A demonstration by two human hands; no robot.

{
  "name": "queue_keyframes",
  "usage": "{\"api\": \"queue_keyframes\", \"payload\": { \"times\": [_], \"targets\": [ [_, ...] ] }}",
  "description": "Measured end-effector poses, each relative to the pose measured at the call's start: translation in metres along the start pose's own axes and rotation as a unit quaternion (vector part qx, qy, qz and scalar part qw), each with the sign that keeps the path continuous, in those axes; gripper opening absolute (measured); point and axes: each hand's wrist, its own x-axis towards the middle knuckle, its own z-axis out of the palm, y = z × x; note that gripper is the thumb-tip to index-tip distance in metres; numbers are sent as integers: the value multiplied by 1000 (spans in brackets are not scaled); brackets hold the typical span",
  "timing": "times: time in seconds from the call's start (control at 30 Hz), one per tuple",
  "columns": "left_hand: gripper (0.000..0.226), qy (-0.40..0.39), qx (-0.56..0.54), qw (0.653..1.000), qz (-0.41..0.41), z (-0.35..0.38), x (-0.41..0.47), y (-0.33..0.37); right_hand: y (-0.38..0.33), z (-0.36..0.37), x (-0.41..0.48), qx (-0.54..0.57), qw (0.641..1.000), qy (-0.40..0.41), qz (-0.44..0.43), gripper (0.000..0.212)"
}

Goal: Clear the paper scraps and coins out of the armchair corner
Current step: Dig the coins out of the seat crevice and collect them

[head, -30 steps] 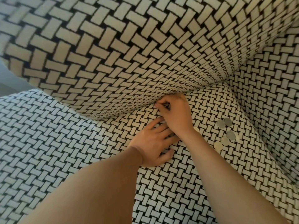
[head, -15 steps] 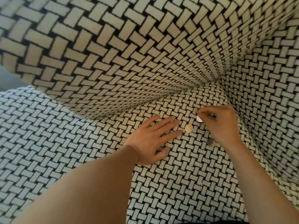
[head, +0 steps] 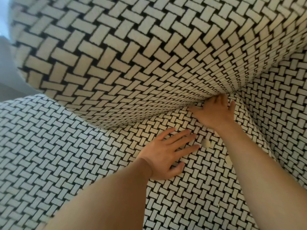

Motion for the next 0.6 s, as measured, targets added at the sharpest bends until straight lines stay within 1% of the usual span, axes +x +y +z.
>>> {"api": "queue_keyframes", "payload": {
  "times": [0.07, 0.17, 0.3, 0.37, 0.47, 0.5, 0.6],
  "targets": [
    [60, -7, -1, 1000, 0, 0, 0, 0, 2, -4, 10, 7, 999, -26, 34, 106],
    [61, -19, 0, 1000, -2, 1, 0, 0, -6, -5, 15, -2, 999, -24, 32, 105],
    [62, -22, 6, 1000, -5, 1, 1, -1, -9, -5, 13, -9, 999, 28, -37, 90],
    [62, -22, 4, 1000, -2, 1, 1, -2, -9, -8, 9, -32, 996, 37, -70, 79],
    [62, -12, 5, 1000, -1, 0, 1, -2, -20, -16, -9, -40, 989, 55, -132, 49],
    [62, -9, 2, 1000, 1, 0, 2, -1, -25, -18, -16, -51, 985, 63, -154, 44],
    [59, 22, -11, 1000, 3, 1, 1, 0, -48, -22, -37, -96, 965, 73, -231, 39]
  ]
}}
